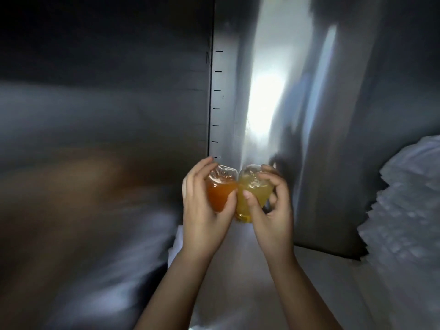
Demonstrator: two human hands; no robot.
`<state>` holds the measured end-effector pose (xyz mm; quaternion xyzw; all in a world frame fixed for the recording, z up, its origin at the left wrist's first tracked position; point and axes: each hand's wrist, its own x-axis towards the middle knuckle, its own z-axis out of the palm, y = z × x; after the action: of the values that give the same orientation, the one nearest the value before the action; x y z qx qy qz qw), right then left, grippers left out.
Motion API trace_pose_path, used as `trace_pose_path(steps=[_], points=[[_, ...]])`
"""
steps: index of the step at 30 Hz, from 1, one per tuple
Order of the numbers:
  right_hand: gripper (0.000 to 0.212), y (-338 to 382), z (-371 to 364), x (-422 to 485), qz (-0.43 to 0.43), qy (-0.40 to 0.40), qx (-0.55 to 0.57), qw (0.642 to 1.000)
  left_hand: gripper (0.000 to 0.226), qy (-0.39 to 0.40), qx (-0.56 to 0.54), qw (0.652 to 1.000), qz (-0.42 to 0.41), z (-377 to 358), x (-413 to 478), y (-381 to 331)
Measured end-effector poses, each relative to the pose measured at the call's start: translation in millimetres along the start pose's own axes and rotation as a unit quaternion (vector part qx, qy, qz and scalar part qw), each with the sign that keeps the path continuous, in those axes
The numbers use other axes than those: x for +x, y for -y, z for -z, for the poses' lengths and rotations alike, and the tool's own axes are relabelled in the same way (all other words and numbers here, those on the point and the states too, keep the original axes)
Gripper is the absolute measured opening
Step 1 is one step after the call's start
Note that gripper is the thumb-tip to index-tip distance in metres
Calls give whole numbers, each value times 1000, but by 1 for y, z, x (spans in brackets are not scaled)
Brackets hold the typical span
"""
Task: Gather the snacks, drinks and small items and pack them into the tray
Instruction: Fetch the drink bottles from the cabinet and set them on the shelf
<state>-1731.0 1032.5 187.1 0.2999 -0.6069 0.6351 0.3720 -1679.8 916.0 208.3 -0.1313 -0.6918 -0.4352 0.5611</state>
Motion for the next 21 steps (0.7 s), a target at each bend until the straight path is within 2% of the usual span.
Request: trace_pose_path(steps=[4, 10, 21], points=[[33, 50, 13, -7, -24, 2, 11, 1000, 44, 4, -20, 1000, 22, 21, -2, -33], [41, 103, 35, -44, -90, 36, -31, 995, 31, 25, -77, 986, 146, 54, -33, -72], [33, 145, 57, -147, -128, 77, -22, 989, 27, 8, 26, 976, 214, 121, -117, -151]])
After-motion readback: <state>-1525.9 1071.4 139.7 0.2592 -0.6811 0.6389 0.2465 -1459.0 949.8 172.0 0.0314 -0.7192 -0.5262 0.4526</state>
